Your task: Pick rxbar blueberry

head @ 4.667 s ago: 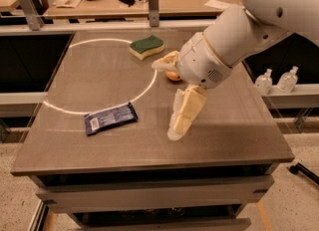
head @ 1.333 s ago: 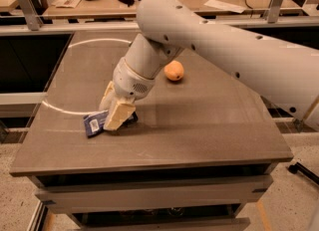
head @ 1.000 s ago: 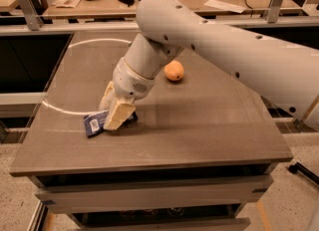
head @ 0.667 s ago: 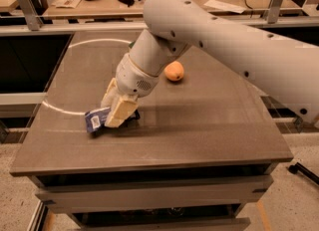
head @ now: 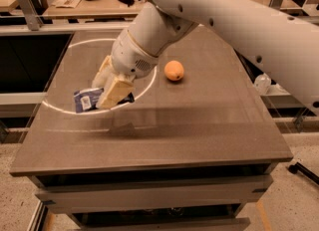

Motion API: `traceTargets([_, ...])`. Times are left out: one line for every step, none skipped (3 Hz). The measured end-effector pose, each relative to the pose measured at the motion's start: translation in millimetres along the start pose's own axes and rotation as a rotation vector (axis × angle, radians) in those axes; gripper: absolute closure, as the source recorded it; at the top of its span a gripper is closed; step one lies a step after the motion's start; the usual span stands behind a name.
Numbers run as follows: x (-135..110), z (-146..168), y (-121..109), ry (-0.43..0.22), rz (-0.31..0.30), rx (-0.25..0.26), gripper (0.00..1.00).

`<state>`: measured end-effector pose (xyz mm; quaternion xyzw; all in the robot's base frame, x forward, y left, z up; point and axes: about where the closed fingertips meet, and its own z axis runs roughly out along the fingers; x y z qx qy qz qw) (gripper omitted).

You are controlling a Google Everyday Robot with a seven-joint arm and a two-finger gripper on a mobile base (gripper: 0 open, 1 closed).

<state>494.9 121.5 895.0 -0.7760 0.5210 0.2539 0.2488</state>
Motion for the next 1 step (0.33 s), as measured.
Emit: traceTargets([-1.8, -1.4, -1.0, -0.002, -0.002, 0.004, 1.00])
